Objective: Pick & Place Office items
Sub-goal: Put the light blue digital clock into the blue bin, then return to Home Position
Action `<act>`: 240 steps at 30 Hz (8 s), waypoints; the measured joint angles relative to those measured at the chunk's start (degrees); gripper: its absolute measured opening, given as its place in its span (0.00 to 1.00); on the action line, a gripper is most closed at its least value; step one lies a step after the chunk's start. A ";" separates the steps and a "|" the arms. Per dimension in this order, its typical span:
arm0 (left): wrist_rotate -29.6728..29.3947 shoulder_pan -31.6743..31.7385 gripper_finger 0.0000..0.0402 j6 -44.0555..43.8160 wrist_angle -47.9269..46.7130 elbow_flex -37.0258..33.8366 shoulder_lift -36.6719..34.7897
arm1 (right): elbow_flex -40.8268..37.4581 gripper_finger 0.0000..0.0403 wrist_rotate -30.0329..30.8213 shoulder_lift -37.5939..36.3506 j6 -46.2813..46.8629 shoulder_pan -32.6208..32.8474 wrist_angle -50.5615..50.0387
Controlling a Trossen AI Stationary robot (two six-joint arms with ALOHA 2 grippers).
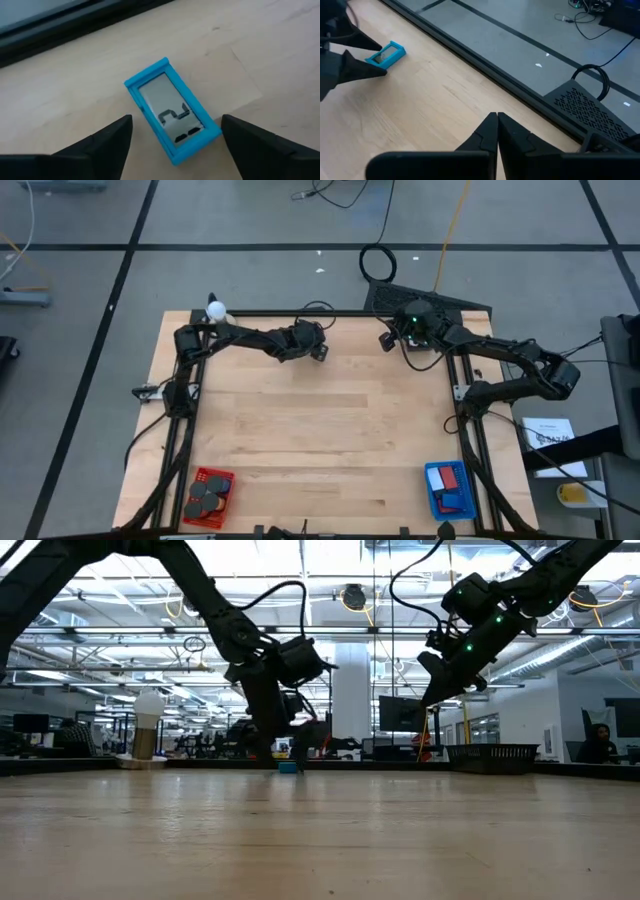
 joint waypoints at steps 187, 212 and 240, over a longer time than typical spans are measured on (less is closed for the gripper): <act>40.24 -11.48 0.26 27.24 69.12 -38.72 -25.26 | 22.72 0.53 -20.74 15.62 64.72 96.22 -56.55; 39.26 -5.43 0.01 30.22 69.18 -63.88 -51.53 | -22.95 0.00 -17.24 -5.65 -9.57 28.21 44.40; 29.12 -5.10 0.01 27.03 27.77 -68.43 -98.16 | -40.46 0.00 -18.22 -46.88 -4.05 13.50 25.04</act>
